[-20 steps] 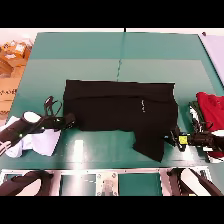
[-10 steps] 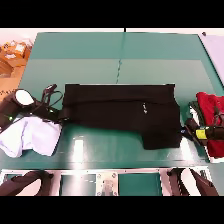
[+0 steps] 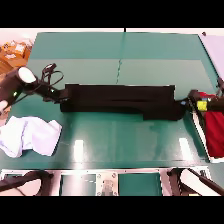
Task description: Fold the shirts.
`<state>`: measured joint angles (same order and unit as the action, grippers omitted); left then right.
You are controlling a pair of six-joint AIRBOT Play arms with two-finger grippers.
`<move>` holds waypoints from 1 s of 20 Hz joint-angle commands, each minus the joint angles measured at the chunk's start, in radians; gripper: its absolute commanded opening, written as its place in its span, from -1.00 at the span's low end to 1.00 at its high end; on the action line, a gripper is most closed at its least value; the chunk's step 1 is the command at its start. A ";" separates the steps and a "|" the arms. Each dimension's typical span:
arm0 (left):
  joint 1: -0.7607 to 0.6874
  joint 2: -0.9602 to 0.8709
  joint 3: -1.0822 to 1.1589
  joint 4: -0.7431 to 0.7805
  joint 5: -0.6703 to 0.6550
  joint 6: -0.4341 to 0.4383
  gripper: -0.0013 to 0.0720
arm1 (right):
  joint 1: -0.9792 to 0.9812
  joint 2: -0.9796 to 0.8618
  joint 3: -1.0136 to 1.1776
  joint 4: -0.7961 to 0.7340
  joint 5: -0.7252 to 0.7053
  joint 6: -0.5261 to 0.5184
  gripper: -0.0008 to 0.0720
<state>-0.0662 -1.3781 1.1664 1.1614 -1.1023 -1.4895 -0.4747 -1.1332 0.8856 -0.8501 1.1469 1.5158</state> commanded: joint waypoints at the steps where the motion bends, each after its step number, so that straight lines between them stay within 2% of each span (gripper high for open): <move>1: 0.000 -0.172 0.164 -0.021 0.070 0.013 -0.90 | 0.082 -0.271 0.199 0.024 -0.108 -0.010 -0.92; 5: 0.000 -0.336 0.264 -0.132 0.188 0.105 -0.89 | 0.150 -0.544 0.400 0.040 -0.161 -0.048 -0.92; 6: 0.000 -0.357 0.263 -0.164 0.243 0.111 -0.29 | 0.160 -0.593 0.437 0.040 -0.172 -0.051 -0.92; 7: 0.001 -0.373 0.263 -0.176 0.283 0.110 0.58 | 0.162 -0.628 0.469 0.040 -0.171 -0.051 -0.92; 8: 0.003 -0.375 0.263 -0.168 0.315 0.105 0.87 | 0.160 -0.650 0.496 0.039 -0.168 -0.051 -0.88; 10: 0.035 -0.374 0.298 -0.157 0.300 0.081 0.82 | 0.119 -0.654 0.548 0.038 -0.126 -0.097 -0.25; 13: 0.124 -0.374 0.421 -0.142 0.122 0.054 0.83 | 0.001 -0.650 0.658 0.014 0.062 -0.185 0.42; 14: 0.150 -0.374 0.463 -0.143 0.061 0.037 0.82 | -0.043 -0.650 0.681 0.003 0.107 -0.217 0.51; 16: 0.178 -0.374 0.518 -0.143 -0.019 0.029 0.83 | -0.132 -0.653 0.678 -0.006 0.156 -0.263 0.52; 18: 0.174 -0.374 0.533 -0.147 -0.041 0.026 0.83 | -0.180 -0.665 0.638 -0.006 0.172 -0.299 0.53; 19: 0.169 -0.374 0.532 -0.149 -0.042 0.026 0.83 | -0.185 -0.679 0.619 -0.006 0.184 -0.314 0.67; 20: 0.158 -0.374 0.532 -0.149 -0.042 0.027 0.83 | -0.184 -0.698 0.600 -0.005 0.193 -0.333 0.69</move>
<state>0.0895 -1.7512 1.6707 1.0161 -1.0939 -1.4540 -0.6132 -1.8023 1.5124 -0.8509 1.2789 1.2495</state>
